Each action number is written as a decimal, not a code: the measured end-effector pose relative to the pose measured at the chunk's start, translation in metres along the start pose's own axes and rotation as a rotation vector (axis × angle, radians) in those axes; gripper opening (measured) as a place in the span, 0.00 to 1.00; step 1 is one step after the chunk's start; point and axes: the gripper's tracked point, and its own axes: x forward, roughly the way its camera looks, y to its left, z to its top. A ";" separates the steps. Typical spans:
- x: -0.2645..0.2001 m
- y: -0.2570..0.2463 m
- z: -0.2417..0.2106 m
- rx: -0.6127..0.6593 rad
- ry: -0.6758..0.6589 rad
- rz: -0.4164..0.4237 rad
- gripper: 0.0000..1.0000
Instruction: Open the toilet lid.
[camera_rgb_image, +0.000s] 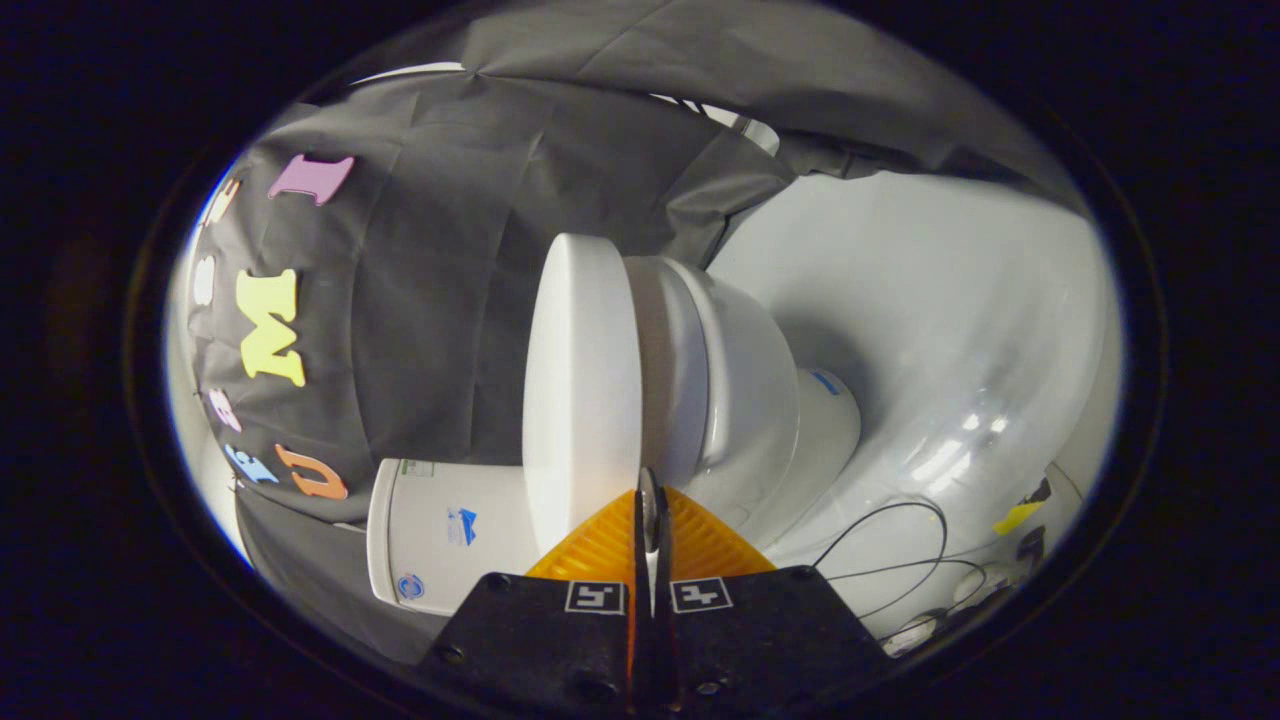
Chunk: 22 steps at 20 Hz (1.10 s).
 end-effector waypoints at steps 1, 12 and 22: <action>-0.001 0.002 -0.002 -0.013 0.001 -0.004 0.04; -0.022 0.048 -0.004 -0.138 -0.021 0.009 0.04; -0.032 0.084 -0.014 -0.203 -0.038 0.027 0.04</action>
